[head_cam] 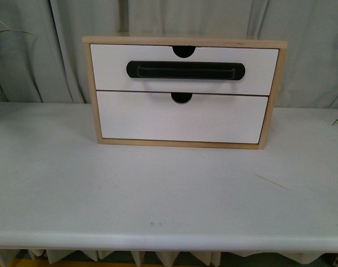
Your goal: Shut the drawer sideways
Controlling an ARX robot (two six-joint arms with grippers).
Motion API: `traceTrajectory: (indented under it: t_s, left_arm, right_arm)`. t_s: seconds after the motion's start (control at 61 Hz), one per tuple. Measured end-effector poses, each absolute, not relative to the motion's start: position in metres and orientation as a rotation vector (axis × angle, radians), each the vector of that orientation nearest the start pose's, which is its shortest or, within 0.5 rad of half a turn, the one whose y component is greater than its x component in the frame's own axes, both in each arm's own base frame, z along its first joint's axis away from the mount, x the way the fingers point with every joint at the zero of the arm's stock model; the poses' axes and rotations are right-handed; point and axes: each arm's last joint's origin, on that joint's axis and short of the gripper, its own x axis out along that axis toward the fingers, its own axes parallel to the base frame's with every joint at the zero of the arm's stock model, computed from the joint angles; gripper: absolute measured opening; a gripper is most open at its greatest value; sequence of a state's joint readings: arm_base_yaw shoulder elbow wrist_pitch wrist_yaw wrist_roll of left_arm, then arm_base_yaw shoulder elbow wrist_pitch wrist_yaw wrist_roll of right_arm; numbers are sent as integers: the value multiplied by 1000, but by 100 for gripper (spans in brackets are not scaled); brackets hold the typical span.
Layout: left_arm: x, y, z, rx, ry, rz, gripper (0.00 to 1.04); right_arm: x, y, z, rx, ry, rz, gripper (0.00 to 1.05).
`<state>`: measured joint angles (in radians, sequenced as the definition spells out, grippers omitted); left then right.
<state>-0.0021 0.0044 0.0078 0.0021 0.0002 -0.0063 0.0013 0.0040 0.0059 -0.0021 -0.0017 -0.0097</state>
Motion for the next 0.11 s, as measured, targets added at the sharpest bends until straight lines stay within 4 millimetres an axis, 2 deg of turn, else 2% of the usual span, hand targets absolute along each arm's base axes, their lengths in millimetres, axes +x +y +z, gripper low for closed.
traceTrajectory:
  t_s: [0.115]
  left_arm:
    - [97, 0, 166, -6, -6, -2, 99]
  right_arm:
    - [98, 0, 165, -10, 0, 3, 96]
